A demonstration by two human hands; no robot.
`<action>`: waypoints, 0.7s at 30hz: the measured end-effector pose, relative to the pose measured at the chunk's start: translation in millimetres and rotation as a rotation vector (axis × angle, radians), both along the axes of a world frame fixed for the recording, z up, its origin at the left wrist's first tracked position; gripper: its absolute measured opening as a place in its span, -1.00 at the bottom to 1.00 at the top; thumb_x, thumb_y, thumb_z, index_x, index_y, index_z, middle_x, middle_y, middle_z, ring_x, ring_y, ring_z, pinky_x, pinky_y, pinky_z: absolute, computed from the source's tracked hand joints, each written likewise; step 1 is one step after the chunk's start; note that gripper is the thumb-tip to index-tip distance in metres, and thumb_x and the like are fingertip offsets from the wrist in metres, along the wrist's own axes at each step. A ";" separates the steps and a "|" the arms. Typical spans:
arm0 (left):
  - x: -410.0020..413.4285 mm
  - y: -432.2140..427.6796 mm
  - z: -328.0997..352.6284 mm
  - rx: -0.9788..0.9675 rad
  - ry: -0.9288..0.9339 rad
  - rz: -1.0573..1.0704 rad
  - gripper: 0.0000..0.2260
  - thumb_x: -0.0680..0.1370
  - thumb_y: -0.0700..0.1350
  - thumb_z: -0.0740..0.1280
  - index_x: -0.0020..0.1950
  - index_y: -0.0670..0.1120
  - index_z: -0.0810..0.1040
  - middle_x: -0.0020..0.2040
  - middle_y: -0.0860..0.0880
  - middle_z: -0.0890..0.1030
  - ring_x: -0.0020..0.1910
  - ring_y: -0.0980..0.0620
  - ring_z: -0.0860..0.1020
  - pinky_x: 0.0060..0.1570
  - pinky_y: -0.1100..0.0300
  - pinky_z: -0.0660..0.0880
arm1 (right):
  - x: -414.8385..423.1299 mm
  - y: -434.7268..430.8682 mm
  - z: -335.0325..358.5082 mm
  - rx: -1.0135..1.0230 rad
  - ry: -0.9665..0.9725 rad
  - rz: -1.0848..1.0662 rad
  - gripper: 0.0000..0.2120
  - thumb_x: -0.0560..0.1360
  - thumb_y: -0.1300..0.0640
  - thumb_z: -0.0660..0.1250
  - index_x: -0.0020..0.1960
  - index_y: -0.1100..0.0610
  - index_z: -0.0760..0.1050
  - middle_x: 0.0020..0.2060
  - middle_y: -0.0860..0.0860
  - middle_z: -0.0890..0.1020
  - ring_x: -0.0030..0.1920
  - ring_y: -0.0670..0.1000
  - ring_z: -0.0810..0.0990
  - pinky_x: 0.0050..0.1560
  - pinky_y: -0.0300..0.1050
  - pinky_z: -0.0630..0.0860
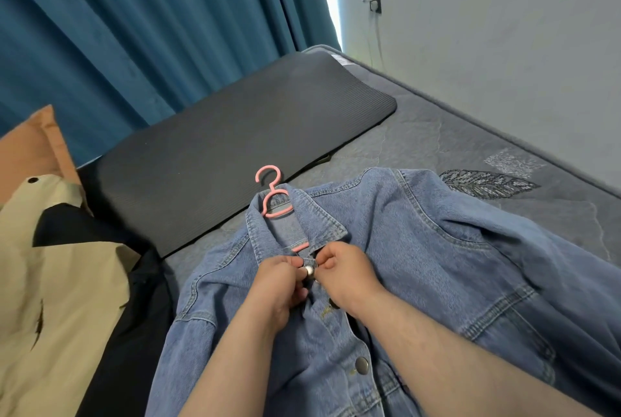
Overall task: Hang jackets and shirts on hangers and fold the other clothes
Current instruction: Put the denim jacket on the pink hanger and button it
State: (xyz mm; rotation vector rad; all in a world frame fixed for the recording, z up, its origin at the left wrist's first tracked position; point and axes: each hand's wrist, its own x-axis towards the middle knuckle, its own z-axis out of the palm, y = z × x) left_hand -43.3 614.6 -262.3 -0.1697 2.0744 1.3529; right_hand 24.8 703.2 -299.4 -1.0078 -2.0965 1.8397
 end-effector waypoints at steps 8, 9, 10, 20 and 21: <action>9.8 -5.6 11.1 0.055 0.207 -0.046 -0.89 0.52 -0.33 0.31 -0.17 -0.18 0.54 -0.37 -0.08 0.60 -0.48 0.09 0.50 -0.52 0.28 0.43 | 9.3 10.7 6.2 -0.325 0.128 -0.134 -0.86 0.52 0.27 0.32 -0.22 0.17 0.55 -0.39 0.05 0.58 -0.46 -0.06 0.49 -0.46 -0.27 0.42; 7.6 -8.6 16.8 0.080 0.269 -0.031 -0.89 0.53 -0.31 0.30 -0.16 -0.17 0.55 -0.34 -0.10 0.62 -0.46 0.08 0.51 -0.52 0.28 0.43 | 10.4 12.0 6.1 -0.384 0.149 -0.152 -0.84 0.56 0.21 0.31 -0.20 0.19 0.54 -0.32 0.09 0.60 -0.46 -0.05 0.49 -0.46 -0.26 0.42; 2.7 -11.5 22.2 0.100 0.336 -0.014 -0.89 0.54 -0.29 0.30 -0.15 -0.15 0.56 -0.32 -0.09 0.64 -0.44 0.06 0.52 -0.50 0.26 0.44 | 10.1 13.3 7.0 -0.444 0.165 -0.168 -0.80 0.59 0.15 0.29 -0.17 0.22 0.54 -0.26 0.13 0.62 -0.45 -0.04 0.50 -0.46 -0.23 0.43; -71.0 -25.6 -18.0 -0.563 0.867 -0.265 -0.58 0.47 0.20 0.27 0.24 0.01 0.48 0.17 -0.01 0.58 0.22 -0.07 0.48 0.27 -0.03 0.36 | 6.0 20.3 11.3 -0.622 0.165 -0.226 -0.81 0.61 0.12 0.26 -0.05 0.26 0.49 -0.14 0.26 0.64 -0.36 0.08 0.61 -0.44 -0.17 0.55; -74.0 -24.0 -20.7 -0.644 0.882 -0.273 -0.58 0.46 0.24 0.23 0.19 0.01 0.49 0.14 -0.02 0.58 0.21 -0.07 0.48 0.31 -0.06 0.31 | 5.4 20.6 10.6 -0.626 0.162 -0.231 -0.82 0.61 0.13 0.26 -0.04 0.26 0.48 -0.14 0.27 0.64 -0.37 0.08 0.61 -0.45 -0.17 0.55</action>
